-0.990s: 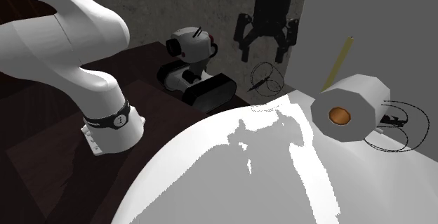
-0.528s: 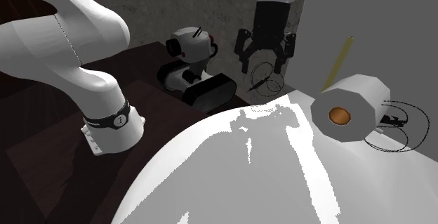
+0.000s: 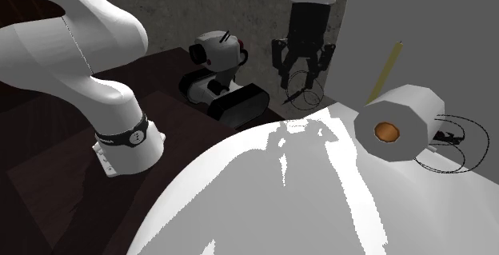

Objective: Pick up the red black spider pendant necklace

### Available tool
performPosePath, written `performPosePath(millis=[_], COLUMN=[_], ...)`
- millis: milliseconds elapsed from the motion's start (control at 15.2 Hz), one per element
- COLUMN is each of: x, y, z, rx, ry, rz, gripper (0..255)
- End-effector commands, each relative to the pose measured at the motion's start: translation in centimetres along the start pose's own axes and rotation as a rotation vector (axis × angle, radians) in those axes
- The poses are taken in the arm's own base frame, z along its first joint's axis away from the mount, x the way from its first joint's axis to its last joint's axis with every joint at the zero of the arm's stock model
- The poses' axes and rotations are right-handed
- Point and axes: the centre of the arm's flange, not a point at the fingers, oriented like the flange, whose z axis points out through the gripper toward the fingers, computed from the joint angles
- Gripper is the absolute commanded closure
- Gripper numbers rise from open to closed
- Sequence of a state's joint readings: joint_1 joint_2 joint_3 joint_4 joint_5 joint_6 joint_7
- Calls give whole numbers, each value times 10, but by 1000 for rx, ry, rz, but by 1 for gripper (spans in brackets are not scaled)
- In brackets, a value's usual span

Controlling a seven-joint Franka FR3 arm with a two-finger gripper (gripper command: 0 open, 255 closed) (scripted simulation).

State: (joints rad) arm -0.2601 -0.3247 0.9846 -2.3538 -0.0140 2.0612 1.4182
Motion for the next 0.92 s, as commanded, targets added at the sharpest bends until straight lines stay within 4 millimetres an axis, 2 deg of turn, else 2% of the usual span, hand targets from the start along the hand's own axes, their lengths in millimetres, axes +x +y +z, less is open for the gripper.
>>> performPosePath(millis=[0, 66, 858], x=[0, 0, 16], y=[0, 0, 9], z=[0, 0, -61], rx=[1, 1, 1], ry=[0, 0, 0], rz=[0, 0, 0], gripper=[255, 255, 255])
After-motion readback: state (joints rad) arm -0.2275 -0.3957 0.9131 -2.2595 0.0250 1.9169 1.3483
